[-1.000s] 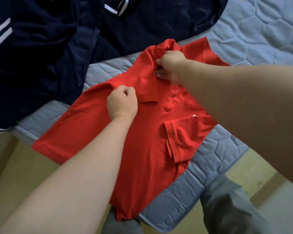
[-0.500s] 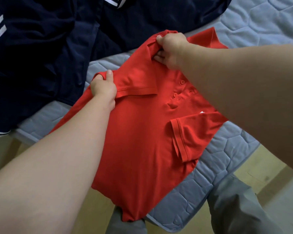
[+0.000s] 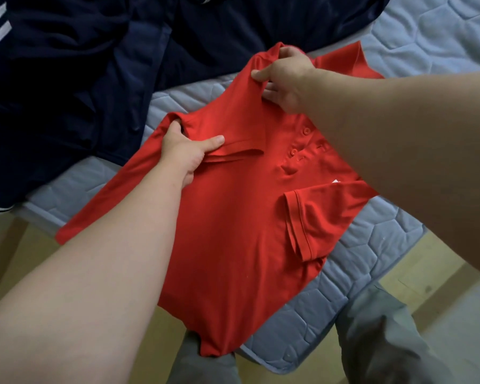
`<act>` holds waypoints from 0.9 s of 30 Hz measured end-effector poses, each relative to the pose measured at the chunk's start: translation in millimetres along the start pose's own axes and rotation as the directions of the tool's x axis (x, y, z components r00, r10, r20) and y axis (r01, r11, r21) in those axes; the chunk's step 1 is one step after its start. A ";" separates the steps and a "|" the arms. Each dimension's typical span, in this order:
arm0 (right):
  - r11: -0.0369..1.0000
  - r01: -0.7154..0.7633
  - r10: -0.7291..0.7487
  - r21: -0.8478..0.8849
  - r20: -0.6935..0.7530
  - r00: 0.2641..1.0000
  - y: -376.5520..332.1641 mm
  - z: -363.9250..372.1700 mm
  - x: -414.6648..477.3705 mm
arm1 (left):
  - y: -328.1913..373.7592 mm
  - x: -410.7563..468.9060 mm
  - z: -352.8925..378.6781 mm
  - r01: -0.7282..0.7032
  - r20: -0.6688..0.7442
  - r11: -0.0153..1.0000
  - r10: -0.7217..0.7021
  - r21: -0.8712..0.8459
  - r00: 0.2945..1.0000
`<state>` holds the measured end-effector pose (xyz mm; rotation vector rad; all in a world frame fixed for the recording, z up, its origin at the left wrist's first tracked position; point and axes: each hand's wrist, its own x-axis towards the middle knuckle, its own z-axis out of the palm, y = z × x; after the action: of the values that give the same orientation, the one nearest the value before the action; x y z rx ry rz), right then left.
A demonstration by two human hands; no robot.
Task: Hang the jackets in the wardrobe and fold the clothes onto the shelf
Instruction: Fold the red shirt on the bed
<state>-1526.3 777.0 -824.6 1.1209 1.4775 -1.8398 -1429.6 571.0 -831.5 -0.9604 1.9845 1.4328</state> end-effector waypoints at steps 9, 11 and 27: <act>0.989 0.007 -0.006 0.147 -0.007 1.000 5.8 -14.6 4.6 | -1.8 8.4 -2.4 -0.055 0.050 0.976 0.045 0.212 0.998; 0.997 0.037 -0.033 0.068 -0.048 0.998 6.2 -12.6 1.0 | -2.3 6.0 -0.4 -0.061 0.032 0.981 0.056 0.182 0.998; 0.572 0.429 -0.694 -0.699 -0.135 0.707 43.5 -58.5 -87.7 | 41.3 -29.5 22.7 -0.292 -0.084 0.456 0.642 0.841 0.762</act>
<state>-1429.3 813.0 -776.6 0.7132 2.7189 -1.2599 -1443.7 607.9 -792.4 -0.2454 2.9682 0.3535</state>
